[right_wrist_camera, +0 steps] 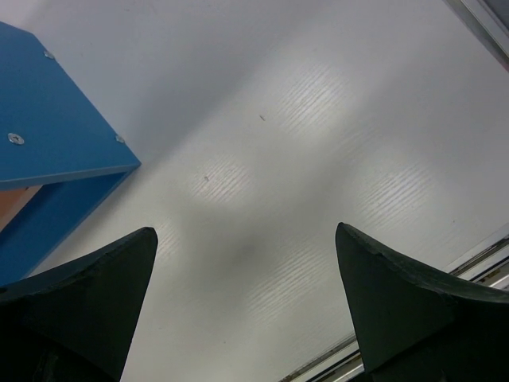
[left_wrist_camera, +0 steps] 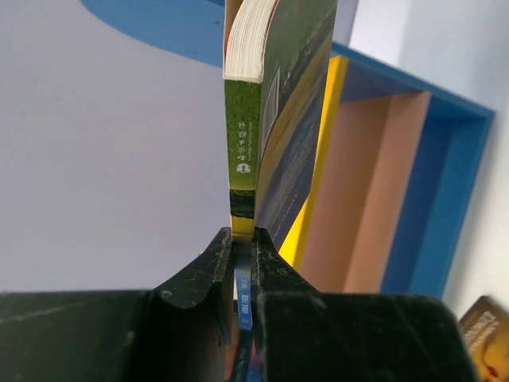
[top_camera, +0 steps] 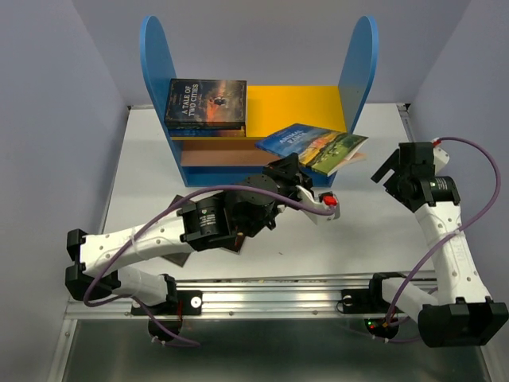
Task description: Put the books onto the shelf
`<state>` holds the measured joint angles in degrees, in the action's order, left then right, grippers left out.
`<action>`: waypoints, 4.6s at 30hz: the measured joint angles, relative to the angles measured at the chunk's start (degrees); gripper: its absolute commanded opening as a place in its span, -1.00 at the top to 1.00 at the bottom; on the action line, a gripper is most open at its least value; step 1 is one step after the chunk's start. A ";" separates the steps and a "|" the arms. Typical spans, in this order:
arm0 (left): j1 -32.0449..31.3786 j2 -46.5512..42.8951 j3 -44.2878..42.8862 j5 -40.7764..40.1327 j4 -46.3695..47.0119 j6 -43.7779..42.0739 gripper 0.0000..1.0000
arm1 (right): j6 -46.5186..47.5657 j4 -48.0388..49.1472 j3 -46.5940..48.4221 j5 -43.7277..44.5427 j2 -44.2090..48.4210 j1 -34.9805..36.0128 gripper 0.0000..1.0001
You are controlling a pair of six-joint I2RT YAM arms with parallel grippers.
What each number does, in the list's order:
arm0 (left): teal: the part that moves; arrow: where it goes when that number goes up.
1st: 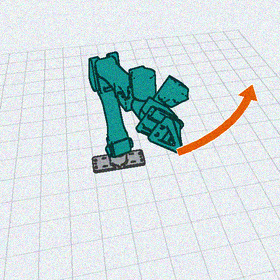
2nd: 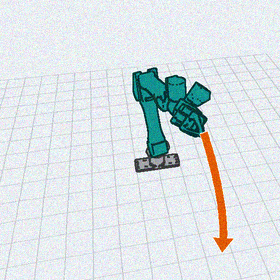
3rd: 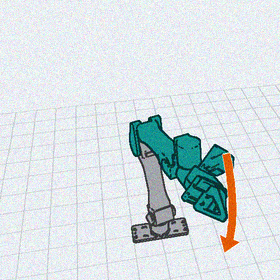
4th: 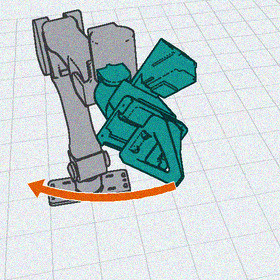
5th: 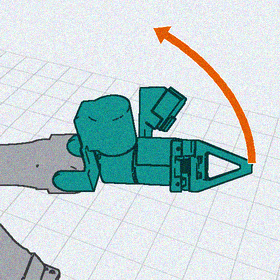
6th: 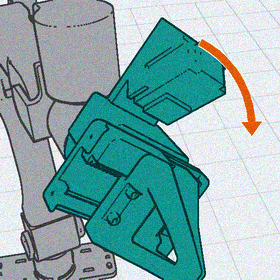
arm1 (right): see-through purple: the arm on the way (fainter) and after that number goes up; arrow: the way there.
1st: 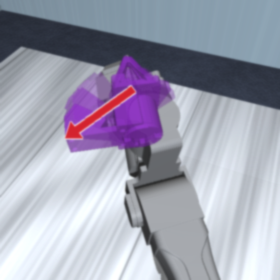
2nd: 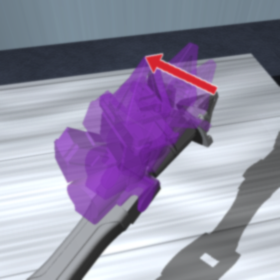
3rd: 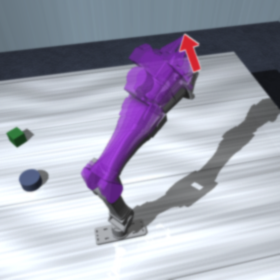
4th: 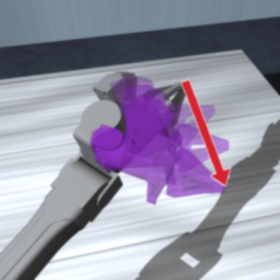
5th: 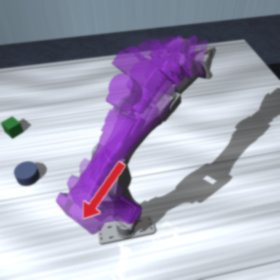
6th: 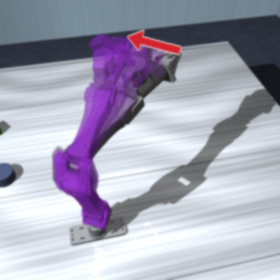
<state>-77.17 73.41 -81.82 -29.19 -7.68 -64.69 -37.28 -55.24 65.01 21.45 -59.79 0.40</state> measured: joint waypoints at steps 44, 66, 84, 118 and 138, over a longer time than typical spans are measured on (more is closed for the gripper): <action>33.79 14.05 -9.35 -9.18 -0.48 -9.16 1.00 | 3.23 2.54 -0.37 -5.97 -1.09 0.00 -1.00; 34.29 8.81 -6.91 -9.27 -8.00 -3.41 1.00 | 3.45 3.19 -1.38 -7.19 -1.31 0.00 -1.00; 34.27 7.50 -4.42 -8.79 -9.35 -3.56 0.22 | 3.45 3.23 -1.88 -8.00 -1.22 0.00 -1.00; 34.56 5.46 -19.85 11.52 -23.02 10.49 -0.98 | 15.52 3.21 -1.88 -28.26 5.68 0.00 -1.00; 32.24 -12.94 2.45 9.73 -11.89 83.93 -0.98 | 19.39 14.86 10.08 -24.50 -9.75 34.60 -1.00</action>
<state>-44.93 60.47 -79.37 -19.46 -19.57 19.25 -17.89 -40.38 75.09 -3.05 -69.54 35.00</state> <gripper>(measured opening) 0.989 0.995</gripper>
